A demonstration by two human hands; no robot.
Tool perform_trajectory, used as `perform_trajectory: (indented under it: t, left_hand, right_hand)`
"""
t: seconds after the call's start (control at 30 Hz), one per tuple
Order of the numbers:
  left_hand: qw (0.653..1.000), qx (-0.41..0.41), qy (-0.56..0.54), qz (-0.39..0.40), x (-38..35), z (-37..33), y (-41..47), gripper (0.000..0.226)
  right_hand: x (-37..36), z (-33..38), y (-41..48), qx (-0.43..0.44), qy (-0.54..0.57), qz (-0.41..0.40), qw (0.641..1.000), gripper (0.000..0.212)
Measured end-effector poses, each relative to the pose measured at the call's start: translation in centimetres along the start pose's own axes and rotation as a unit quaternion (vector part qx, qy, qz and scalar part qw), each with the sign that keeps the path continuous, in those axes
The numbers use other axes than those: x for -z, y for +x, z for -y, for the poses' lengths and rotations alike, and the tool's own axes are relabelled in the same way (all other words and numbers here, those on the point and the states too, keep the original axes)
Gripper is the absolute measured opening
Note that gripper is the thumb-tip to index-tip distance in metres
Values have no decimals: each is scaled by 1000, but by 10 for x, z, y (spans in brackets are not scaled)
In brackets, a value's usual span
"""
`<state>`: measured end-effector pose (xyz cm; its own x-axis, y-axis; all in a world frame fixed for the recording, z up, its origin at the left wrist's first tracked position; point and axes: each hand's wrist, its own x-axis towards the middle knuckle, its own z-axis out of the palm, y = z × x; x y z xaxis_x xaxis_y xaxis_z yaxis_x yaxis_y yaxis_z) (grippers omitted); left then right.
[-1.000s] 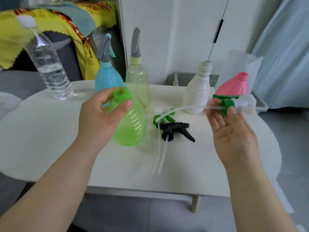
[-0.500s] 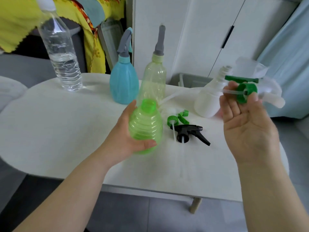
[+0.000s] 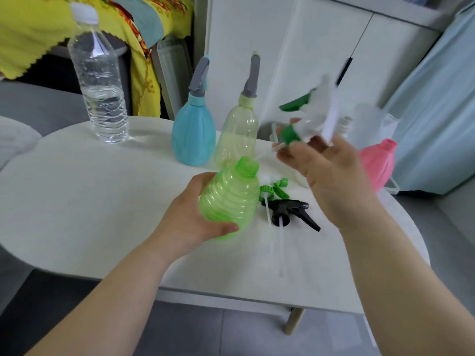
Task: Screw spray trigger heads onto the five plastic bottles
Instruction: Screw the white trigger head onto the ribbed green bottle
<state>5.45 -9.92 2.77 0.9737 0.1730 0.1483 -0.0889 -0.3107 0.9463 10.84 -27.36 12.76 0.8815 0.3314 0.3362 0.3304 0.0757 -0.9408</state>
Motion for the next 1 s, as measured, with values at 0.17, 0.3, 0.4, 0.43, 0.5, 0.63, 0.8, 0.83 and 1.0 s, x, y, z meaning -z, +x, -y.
perform_trajectory:
  t: [0.17,0.3,0.4,0.43,0.5,0.63,0.8,0.83,1.0]
  left_hand:
    - [1000,15,-5,-1,-2,3,2,71]
    - [1000,21,-5,1,0,6,5,69]
    - [1000,23,-5,7,-1,8,6,70]
    - [1000,22,-6,7,-1,8,6,70]
    - [1000,19,-10,6,-2,8,7,70]
    - [1000,14,3,9,-3,9,7,75]
    - [1000,17,9,-14,-7,5,4,73]
    - [999,17,19,-28,-12,3,3,72]
    - [993,-39,109,-15,-16,-1,1,93]
  right_hand:
    - [-24,-12,3,-32,-136,112,984,30]
    - [-29,-16,7,-47,-137,154,977,33]
    - [-30,-18,10,-48,-157,166,972,28]
    - [-30,-18,11,-50,-155,170,972,27]
    - [-29,-16,13,-60,-146,181,971,28]
    - [-27,-13,18,-55,-208,209,954,24]
    - [-32,-17,15,-22,-280,154,947,23]
    - [-35,-22,12,-14,-280,118,953,24]
    - [-38,-36,3,-26,-212,42,976,25]
